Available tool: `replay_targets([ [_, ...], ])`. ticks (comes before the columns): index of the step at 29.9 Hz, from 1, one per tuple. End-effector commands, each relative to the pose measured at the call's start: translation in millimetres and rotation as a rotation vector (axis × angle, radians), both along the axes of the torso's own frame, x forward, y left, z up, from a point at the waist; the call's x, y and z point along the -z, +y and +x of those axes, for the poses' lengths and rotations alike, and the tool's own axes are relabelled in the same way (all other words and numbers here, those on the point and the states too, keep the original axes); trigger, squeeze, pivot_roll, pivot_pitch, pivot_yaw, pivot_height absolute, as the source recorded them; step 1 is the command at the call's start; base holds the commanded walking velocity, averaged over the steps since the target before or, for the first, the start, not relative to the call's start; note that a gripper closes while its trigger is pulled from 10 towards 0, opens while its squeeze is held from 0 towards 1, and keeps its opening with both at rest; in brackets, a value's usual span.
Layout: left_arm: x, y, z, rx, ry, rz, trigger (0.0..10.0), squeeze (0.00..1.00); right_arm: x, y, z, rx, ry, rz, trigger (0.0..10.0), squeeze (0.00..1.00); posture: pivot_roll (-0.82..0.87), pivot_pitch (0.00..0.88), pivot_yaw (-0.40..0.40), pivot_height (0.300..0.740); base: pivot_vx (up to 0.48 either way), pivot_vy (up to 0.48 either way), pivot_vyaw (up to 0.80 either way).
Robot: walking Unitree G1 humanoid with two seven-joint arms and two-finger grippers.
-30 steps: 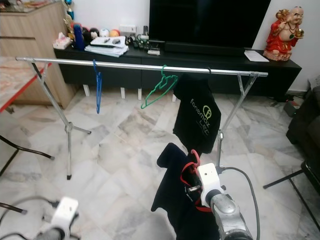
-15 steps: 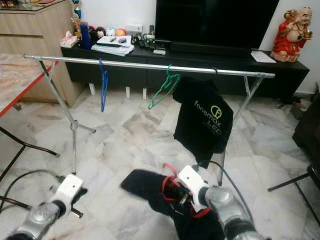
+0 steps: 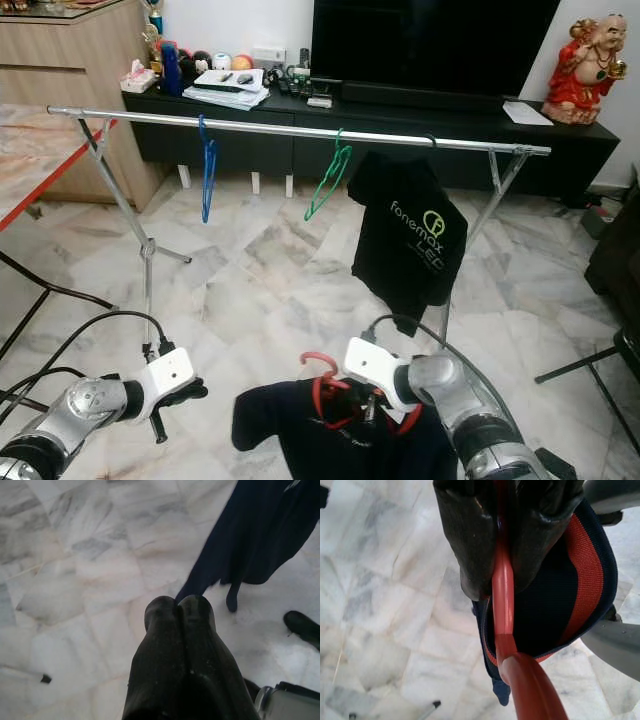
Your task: Hang hanger
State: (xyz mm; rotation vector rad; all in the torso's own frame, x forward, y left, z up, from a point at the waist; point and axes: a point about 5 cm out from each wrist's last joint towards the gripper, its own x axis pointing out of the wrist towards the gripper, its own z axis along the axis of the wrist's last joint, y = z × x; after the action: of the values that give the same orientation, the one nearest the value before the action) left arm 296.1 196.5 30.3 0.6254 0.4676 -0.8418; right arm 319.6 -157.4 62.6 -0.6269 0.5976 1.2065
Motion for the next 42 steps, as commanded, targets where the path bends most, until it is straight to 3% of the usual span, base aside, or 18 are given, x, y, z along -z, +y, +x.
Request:
replay_targets([
  [1,-2.3,-5.9,2.2,0.02,-0.007,-0.013,10.0,0.0,-9.7,8.1,4.0,-0.046,-0.045,0.019,10.0,0.0,-0.01,0.0,-0.055,0.74,0.0,0.0,0.0],
  [7,-2.4,-20.3,1.9,0.044,-0.01,-0.049,10.0,0.0,-8.2,18.4,-4.9,-0.121,-0.026,0.043,10.0,0.0,-0.02,0.0,-0.057,0.74,0.0,0.0,0.0],
  [10,-0.5,-12.9,2.1,0.016,-0.079,0.036,10.0,0.0,-7.0,16.1,-6.1,-0.117,-0.027,0.032,10.0,0.0,-0.02,0.0,-0.061,0.74,0.0,0.0,0.0],
  [11,0.1,-12.0,0.7,0.01,-0.06,0.011,10.0,1.0,-7.2,15.3,-6.4,-0.12,-0.027,0.029,10.0,0.0,-0.02,0.0,-0.063,0.74,0.0,0.0,0.0],
  [19,0.1,-4.8,-3.1,0.011,-0.021,-0.007,10.0,1.0,-16.5,14.4,-3.8,-0.156,-0.037,0.011,10.0,0.0,-0.02,0.0,-0.073,0.74,0.0,0.0,0.0],
  [30,15.8,8.5,-20.2,0.056,0.077,0.106,10.0,1.0,-31.0,17.6,-2.6,-0.202,-0.068,0.004,10.0,0.0,-0.02,0.0,-0.07,0.74,0.0,0.0,0.0],
  [35,22.4,9.8,-25.9,0.048,0.11,0.113,10.0,1.0,-39.4,20.8,-6.1,-0.246,-0.079,0.014,10.0,0.0,-0.02,0.0,-0.071,0.74,0.0,0.0,0.0],
  [38,25.1,11.3,-24.1,0.017,0.069,0.165,10.0,1.0,-49.2,25.5,-6.3,-0.271,-0.096,0.033,10.0,0.0,-0.03,0.0,-0.07,0.74,0.0,0.0,0.0],
  [39,25.7,11.1,-23.7,0.005,0.067,0.163,10.0,0.77,-50.4,26.2,-6.6,-0.275,-0.099,0.033,10.0,0.0,-0.03,0.0,-0.071,0.74,0.0,0.0,0.0],
  [40,25.8,11.0,-23.6,0.002,0.067,0.162,10.0,0.0,-50.7,26.4,-6.8,-0.276,-0.1,0.033,10.0,0.0,-0.03,0.0,-0.071,0.74,0.0,0.0,0.0],
  [42,24.7,8.3,-21.9,-0.019,0.062,0.128,10.0,0.0,-52.1,27.7,-7.6,-0.281,-0.1,0.037,10.0,0.0,-0.03,0.0,-0.072,0.74,0.0,0.0,0.0],
])
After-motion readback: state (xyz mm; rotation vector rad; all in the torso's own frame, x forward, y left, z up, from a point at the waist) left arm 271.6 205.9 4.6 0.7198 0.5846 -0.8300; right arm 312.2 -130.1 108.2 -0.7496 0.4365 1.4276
